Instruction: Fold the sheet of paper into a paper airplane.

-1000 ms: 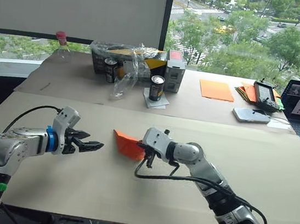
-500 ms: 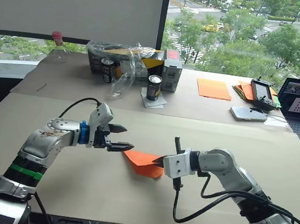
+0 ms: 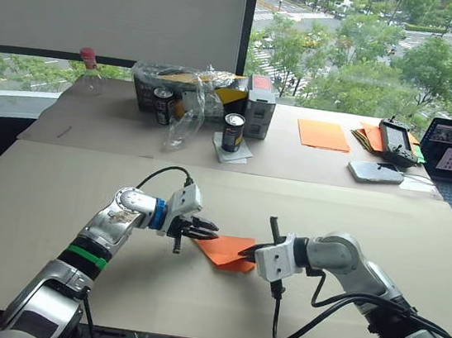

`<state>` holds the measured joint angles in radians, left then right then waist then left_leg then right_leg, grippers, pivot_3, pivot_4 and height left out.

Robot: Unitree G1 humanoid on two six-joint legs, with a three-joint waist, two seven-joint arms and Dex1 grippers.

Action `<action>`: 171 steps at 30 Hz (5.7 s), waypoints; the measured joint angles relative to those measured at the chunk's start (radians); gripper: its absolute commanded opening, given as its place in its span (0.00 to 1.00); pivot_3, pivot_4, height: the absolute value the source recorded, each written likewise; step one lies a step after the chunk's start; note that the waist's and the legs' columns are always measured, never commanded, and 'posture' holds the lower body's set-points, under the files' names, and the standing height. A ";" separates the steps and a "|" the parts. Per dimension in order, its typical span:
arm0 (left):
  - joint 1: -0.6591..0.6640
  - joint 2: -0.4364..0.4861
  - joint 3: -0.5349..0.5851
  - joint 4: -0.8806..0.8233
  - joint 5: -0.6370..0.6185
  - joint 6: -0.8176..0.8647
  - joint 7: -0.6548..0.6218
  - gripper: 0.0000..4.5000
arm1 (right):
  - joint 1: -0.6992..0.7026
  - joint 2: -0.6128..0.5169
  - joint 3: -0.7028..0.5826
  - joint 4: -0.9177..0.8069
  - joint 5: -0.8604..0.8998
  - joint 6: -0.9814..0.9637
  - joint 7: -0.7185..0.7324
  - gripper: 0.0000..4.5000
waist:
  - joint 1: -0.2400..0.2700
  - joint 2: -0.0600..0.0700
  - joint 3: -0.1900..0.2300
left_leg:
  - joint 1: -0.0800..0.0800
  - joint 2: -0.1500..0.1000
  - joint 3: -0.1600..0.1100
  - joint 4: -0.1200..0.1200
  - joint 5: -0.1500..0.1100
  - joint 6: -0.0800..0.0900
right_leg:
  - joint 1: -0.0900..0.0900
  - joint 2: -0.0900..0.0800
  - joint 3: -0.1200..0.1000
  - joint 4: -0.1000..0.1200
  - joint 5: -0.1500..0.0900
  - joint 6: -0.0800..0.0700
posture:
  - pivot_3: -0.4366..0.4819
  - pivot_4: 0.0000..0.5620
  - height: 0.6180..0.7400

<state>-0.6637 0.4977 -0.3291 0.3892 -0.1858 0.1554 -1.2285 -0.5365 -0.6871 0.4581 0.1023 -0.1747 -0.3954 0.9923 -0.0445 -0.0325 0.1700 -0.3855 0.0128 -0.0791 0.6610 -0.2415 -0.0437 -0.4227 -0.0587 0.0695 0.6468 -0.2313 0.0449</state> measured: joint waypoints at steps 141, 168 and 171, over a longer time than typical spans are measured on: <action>0.099 -0.151 0.070 0.103 0.043 -0.095 0.006 0.00 | 0.095 0.120 -0.207 -0.287 0.349 1.100 -0.132 0.56 | 0.007 0.004 -0.006 | 0.015 0.000 -0.001 -0.001 -0.003 0.004 | 0.019 -0.001 -0.001 -0.005 -0.006 0.010 | 0.48 0.27 0.93; 0.022 -0.173 0.038 0.225 0.050 -0.167 -0.049 0.00 | 0.339 0.145 -0.157 -0.445 0.302 0.984 -0.294 0.00 | 0.025 0.005 -0.007 | 0.016 -0.001 -0.001 -0.001 -0.003 0.005 | 0.021 -0.001 -0.001 -0.007 -0.008 0.012 | 0.48 0.27 0.93; 0.016 -0.175 0.037 0.235 0.050 -0.173 -0.049 0.00 | 0.392 0.094 -0.185 -0.478 0.303 0.957 -0.282 0.00 | 0.028 0.005 -0.008 | 0.016 -0.001 -0.001 -0.001 -0.003 0.005 | 0.021 -0.001 -0.001 -0.007 -0.008 0.012 | 0.48 0.27 0.93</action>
<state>-0.6477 0.3227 -0.2919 0.6243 -0.1361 -0.0175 -1.2778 -0.1444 -0.5927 0.2730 -0.3757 0.1279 0.5621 0.7106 -0.0169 -0.0278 0.1623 -0.3692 0.0122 -0.0796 0.6599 -0.2450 -0.0385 -0.4020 -0.0595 0.0688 0.6397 -0.2390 0.0570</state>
